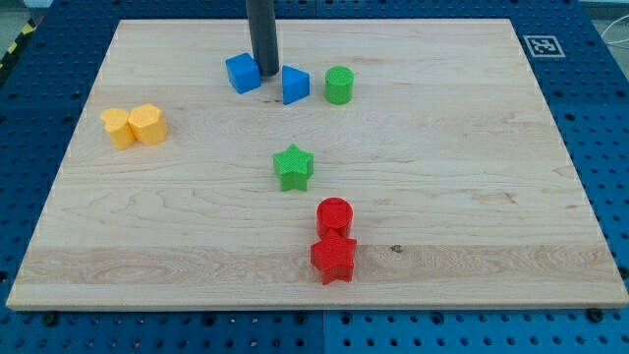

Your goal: Point your arm towards center of the board

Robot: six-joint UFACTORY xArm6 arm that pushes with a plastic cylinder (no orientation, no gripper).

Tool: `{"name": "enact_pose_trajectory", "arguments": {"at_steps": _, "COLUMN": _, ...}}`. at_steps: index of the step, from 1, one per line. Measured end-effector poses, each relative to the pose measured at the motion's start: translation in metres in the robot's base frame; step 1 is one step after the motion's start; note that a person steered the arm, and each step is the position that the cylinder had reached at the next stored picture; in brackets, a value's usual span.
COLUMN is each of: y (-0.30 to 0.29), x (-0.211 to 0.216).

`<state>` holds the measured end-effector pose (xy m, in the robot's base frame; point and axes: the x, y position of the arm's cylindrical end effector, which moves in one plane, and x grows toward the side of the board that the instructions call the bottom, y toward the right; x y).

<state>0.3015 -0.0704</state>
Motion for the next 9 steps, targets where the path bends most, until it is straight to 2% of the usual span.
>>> {"name": "enact_pose_trajectory", "arguments": {"at_steps": 3, "y": 0.057, "x": -0.035}}
{"name": "enact_pose_trajectory", "arguments": {"at_steps": 4, "y": 0.069, "x": -0.033}}
{"name": "enact_pose_trajectory", "arguments": {"at_steps": 6, "y": 0.147, "x": -0.032}}
{"name": "enact_pose_trajectory", "arguments": {"at_steps": 7, "y": 0.184, "x": -0.021}}
{"name": "enact_pose_trajectory", "arguments": {"at_steps": 9, "y": 0.202, "x": 0.055}}
